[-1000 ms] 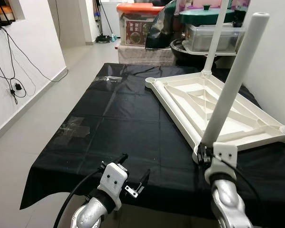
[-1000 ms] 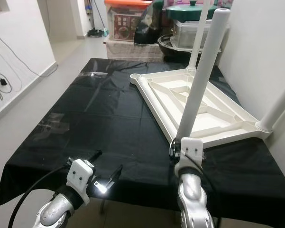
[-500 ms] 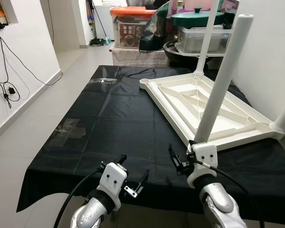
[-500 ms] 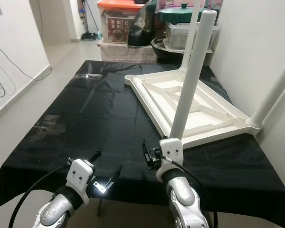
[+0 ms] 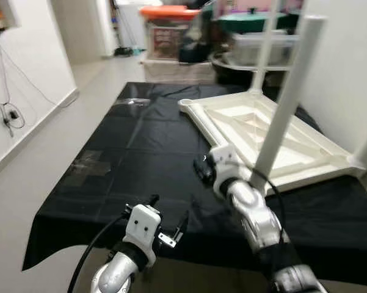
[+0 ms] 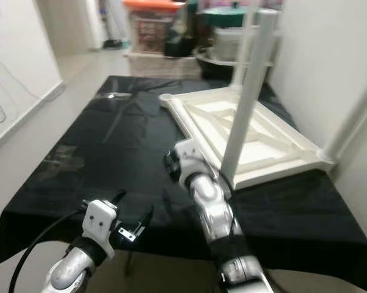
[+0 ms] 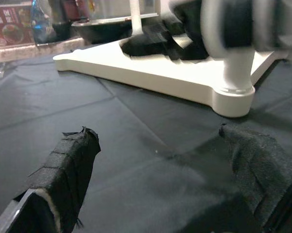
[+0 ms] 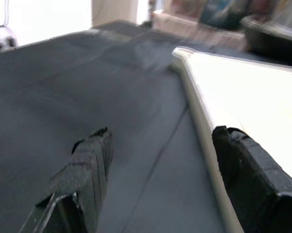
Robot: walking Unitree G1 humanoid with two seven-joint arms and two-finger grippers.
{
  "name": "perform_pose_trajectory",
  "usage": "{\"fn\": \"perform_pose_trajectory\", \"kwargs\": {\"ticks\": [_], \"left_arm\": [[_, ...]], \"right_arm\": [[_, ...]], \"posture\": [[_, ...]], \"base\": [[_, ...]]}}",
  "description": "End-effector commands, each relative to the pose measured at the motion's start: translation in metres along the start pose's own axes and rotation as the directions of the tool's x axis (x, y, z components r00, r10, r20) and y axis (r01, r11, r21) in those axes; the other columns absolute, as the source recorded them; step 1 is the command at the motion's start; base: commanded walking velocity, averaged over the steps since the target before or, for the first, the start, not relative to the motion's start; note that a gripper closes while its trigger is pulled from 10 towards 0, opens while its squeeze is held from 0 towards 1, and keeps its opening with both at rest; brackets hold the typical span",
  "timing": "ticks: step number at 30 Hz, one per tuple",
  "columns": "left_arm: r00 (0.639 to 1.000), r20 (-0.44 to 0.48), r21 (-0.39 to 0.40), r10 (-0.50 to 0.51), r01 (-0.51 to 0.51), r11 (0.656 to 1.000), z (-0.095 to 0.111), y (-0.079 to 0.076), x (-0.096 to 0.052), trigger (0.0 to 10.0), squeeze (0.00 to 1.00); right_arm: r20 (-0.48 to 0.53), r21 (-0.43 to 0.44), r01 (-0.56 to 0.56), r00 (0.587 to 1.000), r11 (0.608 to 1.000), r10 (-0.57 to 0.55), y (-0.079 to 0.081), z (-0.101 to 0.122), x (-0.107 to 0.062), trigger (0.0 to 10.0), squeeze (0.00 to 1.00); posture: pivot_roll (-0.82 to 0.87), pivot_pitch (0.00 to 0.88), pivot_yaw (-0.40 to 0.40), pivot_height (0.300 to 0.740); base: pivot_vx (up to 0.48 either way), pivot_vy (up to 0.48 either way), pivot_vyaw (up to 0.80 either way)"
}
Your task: Building children table
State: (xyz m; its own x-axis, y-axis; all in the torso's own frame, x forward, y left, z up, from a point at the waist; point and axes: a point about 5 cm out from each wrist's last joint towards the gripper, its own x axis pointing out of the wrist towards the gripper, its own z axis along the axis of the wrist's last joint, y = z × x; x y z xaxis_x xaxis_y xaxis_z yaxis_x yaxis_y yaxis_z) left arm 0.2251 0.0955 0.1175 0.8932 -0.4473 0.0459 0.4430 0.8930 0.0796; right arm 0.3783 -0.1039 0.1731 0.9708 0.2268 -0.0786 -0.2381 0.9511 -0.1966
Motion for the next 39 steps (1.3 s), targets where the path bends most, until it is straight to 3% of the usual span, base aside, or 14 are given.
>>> {"fn": "perform_pose_trajectory", "kwargs": {"ticks": [1, 4, 5, 8, 17, 25, 34, 35, 36, 37, 39], "left_arm": [[1.0, -0.008, 0.008, 0.004, -0.004, 1.0, 0.003, -0.003, -0.003, 10.0, 0.0], [1.0, -0.007, 0.006, 0.001, -0.001, 1.0, 0.005, -0.004, -0.005, 10.0, 0.0], [1.0, -0.01, -0.002, -0.006, 0.006, 1.0, 0.009, -0.008, -0.009, 10.0, 0.0], [1.0, -0.015, -0.015, -0.014, 0.014, 1.0, 0.013, -0.014, -0.016, 10.0, 0.0], [0.999, -0.021, -0.047, -0.033, 0.032, 0.998, 0.026, -0.029, -0.032, 10.0, 0.0], [0.999, -0.032, -0.065, -0.027, 0.025, 0.998, 0.032, -0.034, -0.039, 10.0, 0.0], [0.998, -0.067, -0.076, -0.014, 0.009, 0.997, 0.038, -0.037, -0.048, 10.0, 0.0], [0.997, -0.071, -0.076, -0.013, 0.007, 0.997, 0.039, -0.037, -0.049, 10.0, 0.0], [0.997, -0.071, -0.076, -0.013, 0.007, 0.997, 0.039, -0.037, -0.049, 10.0, 0.0], [0.997, -0.073, -0.076, -0.011, 0.006, 0.997, 0.039, -0.038, -0.049, 10.0, 0.0], [0.997, -0.076, -0.075, -0.008, 0.002, 0.997, 0.04, -0.038, -0.049, 10.0, 0.0]], "right_arm": [[-0.075, -0.031, 0.058, 0.995, 0.998, -0.061, -0.005, -0.008, 0.008, 10.0, 0.0], [-0.082, -0.056, 0.083, 0.993, 0.995, -0.087, -0.008, -0.003, 0.013, 10.0, 0.0], [-0.111, -0.069, 0.102, 0.988, 0.992, -0.11, -0.012, -0.001, 0.018, 10.0, 0.0], [-0.156, -0.073, 0.132, 0.978, 0.989, -0.142, -0.019, 0.001, 0.023, 10.0, 0.0], [-0.252, -0.089, 0.207, 0.942, 0.974, -0.223, -0.036, 0.0, 0.025, 10.0, 0.0], [-0.309, -0.107, 0.239, 0.915, 0.965, -0.261, -0.041, -0.003, 0.024, 10.0, 0.0], [-0.375, -0.047, 0.255, 0.892, 0.966, -0.254, -0.041, -0.002, 0.025, 9.9, 0.0], [-0.383, -0.04, 0.241, 0.893, 0.97, -0.238, -0.041, -0.002, 0.025, 6.5, 0.0], [-0.383, -0.04, 0.241, 0.893, 0.97, -0.238, -0.041, -0.002, 0.025, 6.5, 0.0], [-0.389, -0.037, 0.224, 0.894, 0.974, -0.221, -0.04, -0.001, 0.025, 0.0, 0.0], [-0.389, -0.034, 0.202, 0.9, 0.979, -0.199, -0.04, 0.004, 0.027, 0.0, 0.0]], "posture": [[0.12, 0.021, -0.07, 0.74], [0.12, 0.028, -0.071, 0.74], [0.13, 0.075, -0.08, 0.74], [0.14, 0.104, -0.082, 0.74], [0.13, 0.188, -0.087, 0.74], [0.13, 0.224, -0.087, 0.74], [0.12, 0.259, -0.088, 0.74], [0.12, 0.26, -0.088, 0.74], [0.12, 0.26, -0.088, 0.74], [0.11, 0.264, -0.09, 0.74], [0.11, 0.264, -0.094, 0.74]], "base": [[0.0, 0.0, 0.0], [0.0, 0.0, 0.0], [0.0, 0.0, 0.0], [0.0, 0.0, 0.0], [0.0, 0.0, 0.0], [0.0, 0.0, 0.0], [0.0, 0.0, 0.0], [0.0, 0.0, 0.0], [0.0, 0.0, 0.0], [0.0, 0.0, 0.0], [0.0, 0.0, 0.0]]}}
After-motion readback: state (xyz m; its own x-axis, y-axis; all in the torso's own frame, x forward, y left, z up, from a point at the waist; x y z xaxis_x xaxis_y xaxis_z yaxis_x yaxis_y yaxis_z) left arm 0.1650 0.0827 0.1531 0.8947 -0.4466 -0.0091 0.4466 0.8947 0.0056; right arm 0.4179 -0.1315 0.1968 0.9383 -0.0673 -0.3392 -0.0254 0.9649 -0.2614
